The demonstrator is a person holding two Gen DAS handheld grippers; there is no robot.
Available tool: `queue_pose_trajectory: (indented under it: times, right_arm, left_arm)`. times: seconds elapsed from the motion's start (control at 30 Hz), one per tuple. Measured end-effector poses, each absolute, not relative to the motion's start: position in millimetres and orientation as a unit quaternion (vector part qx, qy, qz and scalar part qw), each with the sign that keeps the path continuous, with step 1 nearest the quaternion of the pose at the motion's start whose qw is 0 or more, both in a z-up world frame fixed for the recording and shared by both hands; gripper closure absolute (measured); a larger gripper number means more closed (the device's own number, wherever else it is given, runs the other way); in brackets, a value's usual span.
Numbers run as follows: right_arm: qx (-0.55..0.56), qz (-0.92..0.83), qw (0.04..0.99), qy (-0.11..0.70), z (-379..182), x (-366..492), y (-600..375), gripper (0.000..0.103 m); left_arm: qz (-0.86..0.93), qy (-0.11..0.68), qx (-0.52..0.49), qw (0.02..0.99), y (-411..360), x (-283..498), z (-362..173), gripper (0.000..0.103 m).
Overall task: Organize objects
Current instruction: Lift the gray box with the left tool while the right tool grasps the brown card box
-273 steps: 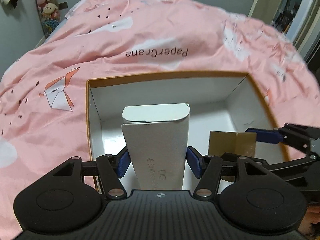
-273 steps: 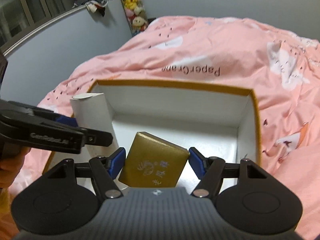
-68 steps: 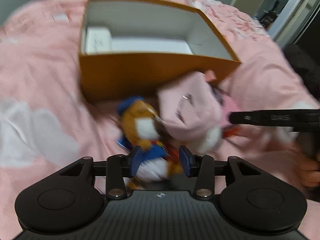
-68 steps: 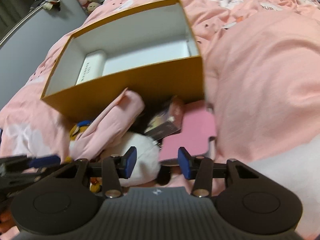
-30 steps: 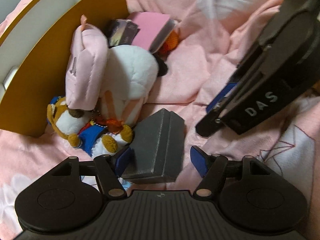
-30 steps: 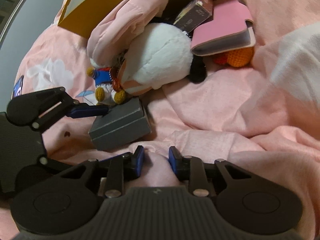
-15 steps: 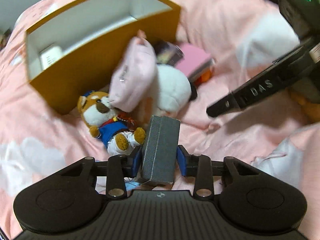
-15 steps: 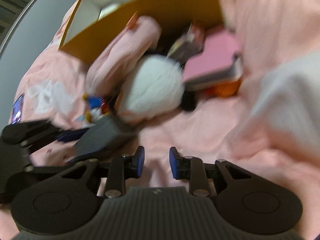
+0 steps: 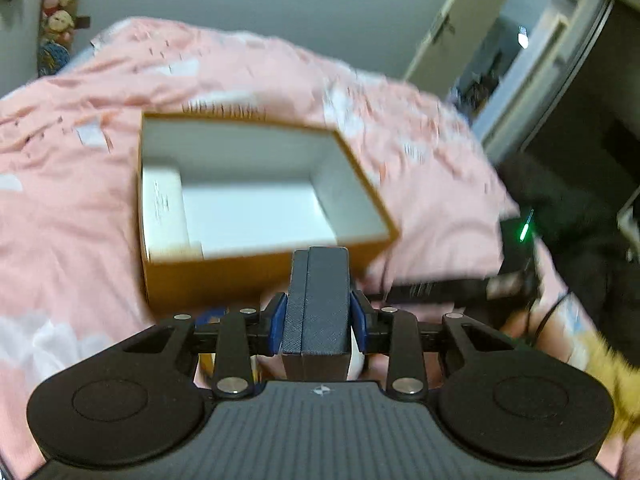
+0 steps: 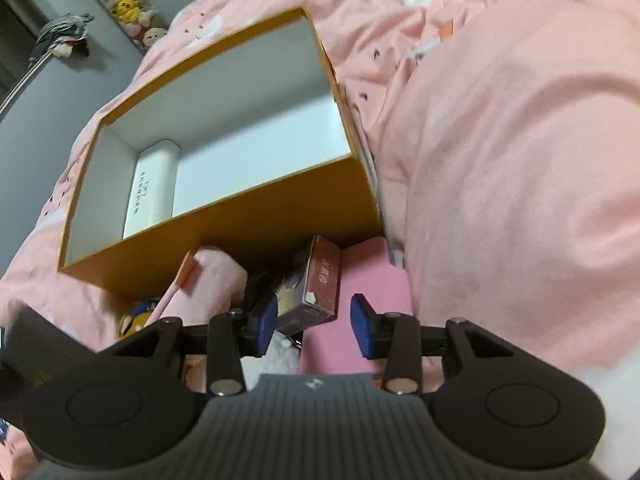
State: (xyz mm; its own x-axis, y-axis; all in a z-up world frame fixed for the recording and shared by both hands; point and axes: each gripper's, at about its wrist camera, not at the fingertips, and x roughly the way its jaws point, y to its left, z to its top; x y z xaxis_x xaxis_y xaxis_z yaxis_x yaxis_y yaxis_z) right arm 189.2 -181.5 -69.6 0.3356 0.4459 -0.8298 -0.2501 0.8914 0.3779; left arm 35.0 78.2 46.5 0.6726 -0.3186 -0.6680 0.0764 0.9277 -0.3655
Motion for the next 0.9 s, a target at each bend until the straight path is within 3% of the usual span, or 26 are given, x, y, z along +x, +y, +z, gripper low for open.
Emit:
queue_pose_trajectory:
  times: [0.3, 0.37, 0.5, 0.9]
  right_arm:
    - [0.118, 0.214, 0.799, 0.549, -89, 199, -172, 0.062]
    - [0.111, 0.21, 0.807, 0.541, -90, 197, -169, 0.069]
    - [0.112, 0.211, 0.815, 0.527, -88, 191, -168, 0.073]
    - [0.039, 0.259, 0.836, 0.482, -8, 181, -189, 0.078]
  left_arm:
    - [-0.089, 0.343, -0.189, 0.916, 99, 81, 54, 0.065]
    - [-0.082, 0.343, -0.197, 0.915, 102, 90, 49, 0.065]
    - [-0.069, 0.349, -0.209, 0.911, 107, 106, 39, 0.065]
    - [-0.059, 0.365, -0.206, 0.906, 113, 138, 30, 0.065]
